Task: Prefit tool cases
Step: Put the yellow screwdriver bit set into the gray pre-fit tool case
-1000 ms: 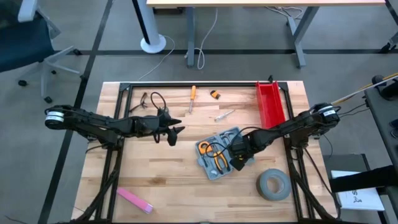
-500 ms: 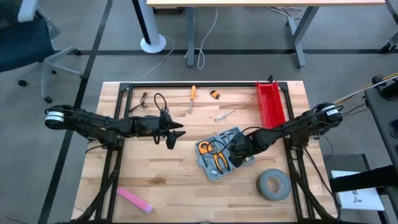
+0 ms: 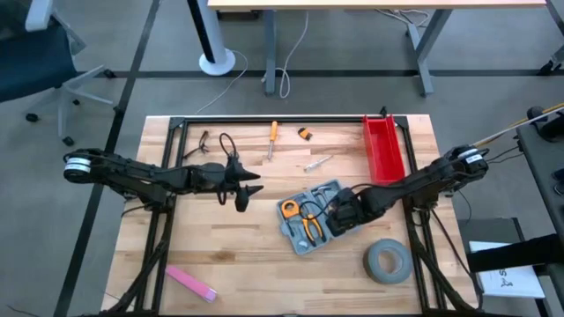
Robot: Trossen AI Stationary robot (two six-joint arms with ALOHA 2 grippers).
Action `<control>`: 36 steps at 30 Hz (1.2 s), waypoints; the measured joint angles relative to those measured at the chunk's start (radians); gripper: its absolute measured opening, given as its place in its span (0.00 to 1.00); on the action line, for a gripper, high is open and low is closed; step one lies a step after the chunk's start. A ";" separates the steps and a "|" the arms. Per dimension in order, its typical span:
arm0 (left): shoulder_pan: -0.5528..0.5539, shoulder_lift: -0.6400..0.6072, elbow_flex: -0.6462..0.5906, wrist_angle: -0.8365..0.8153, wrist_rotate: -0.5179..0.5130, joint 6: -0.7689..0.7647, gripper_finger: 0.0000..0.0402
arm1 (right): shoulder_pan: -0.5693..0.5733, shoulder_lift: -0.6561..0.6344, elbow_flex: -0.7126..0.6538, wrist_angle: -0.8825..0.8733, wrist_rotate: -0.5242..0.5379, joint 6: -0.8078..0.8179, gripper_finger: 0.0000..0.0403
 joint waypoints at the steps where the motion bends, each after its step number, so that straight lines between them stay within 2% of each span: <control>1: 0.000 0.000 0.000 -0.002 0.008 0.000 0.51 | 0.003 0.000 0.000 0.001 0.000 0.011 0.36; 6: 0.000 0.000 0.000 -0.014 0.050 0.000 0.51 | 0.014 0.000 0.000 0.001 -0.002 0.026 0.34; 16: 0.000 0.000 0.000 -0.018 0.050 0.000 0.51 | 0.015 0.000 0.000 -0.064 -0.003 0.059 0.28; 27: 0.000 0.000 0.000 -0.017 0.050 0.018 0.51 | 0.017 0.000 0.000 -0.093 -0.049 0.041 0.20; 36: 0.000 0.000 0.000 -0.009 0.050 0.027 0.51 | 0.017 0.001 0.000 -0.056 -0.062 -0.004 0.13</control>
